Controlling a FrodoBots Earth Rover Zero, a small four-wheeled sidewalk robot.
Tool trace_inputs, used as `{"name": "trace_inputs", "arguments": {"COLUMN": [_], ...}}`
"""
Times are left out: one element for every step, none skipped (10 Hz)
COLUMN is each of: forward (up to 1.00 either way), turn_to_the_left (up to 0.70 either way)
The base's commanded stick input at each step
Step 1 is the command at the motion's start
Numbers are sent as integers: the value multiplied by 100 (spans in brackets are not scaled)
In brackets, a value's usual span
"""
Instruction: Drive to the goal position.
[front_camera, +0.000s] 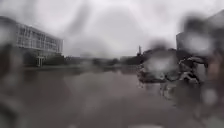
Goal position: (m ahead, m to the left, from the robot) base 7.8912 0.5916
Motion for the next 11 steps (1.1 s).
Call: {"name": "trace_inputs", "arguments": {"forward": [100, 100, 100, 100, 100, 100, 100, 100, 100, 100, 100], "turn_to_the_left": [0, -40, -30, 0, 0, 0, 0, 0, 0, 0, 0]}}
